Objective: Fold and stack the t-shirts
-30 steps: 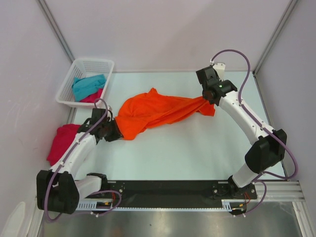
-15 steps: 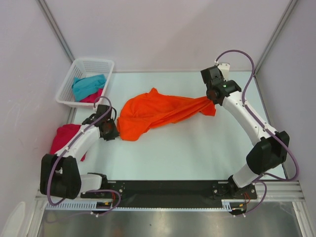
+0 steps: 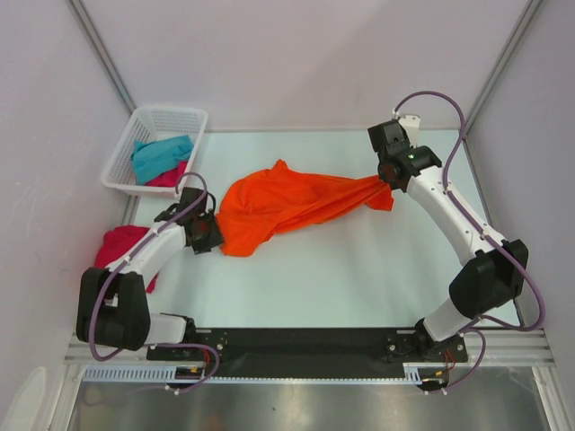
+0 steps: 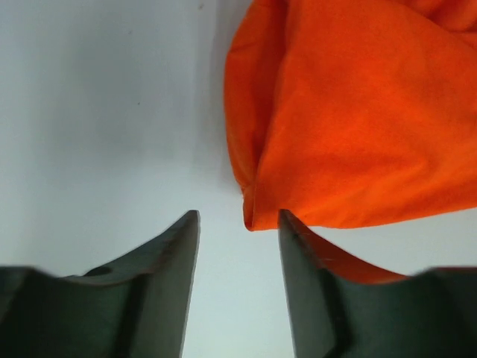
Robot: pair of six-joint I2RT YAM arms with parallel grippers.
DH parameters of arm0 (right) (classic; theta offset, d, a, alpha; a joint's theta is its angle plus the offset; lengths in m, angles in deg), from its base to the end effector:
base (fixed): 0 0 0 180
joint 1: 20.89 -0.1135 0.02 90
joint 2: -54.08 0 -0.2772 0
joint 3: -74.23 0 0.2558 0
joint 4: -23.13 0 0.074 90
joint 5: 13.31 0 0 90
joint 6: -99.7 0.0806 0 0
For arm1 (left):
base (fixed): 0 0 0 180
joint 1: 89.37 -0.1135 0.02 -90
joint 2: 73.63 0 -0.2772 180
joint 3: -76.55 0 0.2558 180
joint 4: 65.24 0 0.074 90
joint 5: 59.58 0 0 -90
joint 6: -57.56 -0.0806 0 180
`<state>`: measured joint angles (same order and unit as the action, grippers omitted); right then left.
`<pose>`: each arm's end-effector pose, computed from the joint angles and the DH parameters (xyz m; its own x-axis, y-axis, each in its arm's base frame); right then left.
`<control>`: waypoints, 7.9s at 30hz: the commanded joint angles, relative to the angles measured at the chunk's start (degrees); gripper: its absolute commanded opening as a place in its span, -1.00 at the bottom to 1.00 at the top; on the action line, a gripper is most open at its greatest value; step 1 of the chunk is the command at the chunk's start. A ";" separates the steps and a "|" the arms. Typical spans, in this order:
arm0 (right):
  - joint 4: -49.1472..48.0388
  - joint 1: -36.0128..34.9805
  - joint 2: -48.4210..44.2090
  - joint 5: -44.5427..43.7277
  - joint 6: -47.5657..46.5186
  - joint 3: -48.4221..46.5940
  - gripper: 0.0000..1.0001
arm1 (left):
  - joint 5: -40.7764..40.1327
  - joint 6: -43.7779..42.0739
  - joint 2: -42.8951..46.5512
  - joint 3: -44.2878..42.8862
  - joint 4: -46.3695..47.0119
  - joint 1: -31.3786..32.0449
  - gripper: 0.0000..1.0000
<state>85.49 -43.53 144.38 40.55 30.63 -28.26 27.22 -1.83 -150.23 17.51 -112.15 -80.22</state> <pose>0.3511 0.0949 0.3379 -0.6485 0.0421 -0.7600 0.2885 0.9376 -0.1942 0.2635 -0.0379 0.1666 -0.8355 -0.3804 -0.3966 -0.3374 0.9247 -0.1761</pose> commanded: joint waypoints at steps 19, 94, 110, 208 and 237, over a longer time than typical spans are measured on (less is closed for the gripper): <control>1.30 -0.48 -1.27 -2.71 -0.71 -1.69 -1.00 | 4.15 4.90 -2.33 3.37 10.66 4.91 0.13; -4.24 9.97 21.90 -4.46 0.70 -21.36 -1.00 | -19.65 2.96 -32.61 -65.25 -10.50 1.14 -1.00; -7.21 11.47 41.88 -9.65 -1.68 -37.91 -1.00 | -20.09 2.35 -54.09 -90.14 -12.63 -0.88 -1.00; 0.69 -3.38 -0.13 -4.02 8.96 13.34 0.13 | -20.61 27.40 -0.04 19.28 17.26 40.07 0.92; -2.92 -4.79 2.42 -1.30 8.78 15.71 0.09 | -23.86 24.94 27.20 0.83 -13.84 39.98 -1.00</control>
<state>84.57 -47.37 146.28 38.84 39.04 -12.98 6.00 23.48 -127.72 24.22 -114.88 -40.36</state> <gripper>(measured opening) 0.551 0.016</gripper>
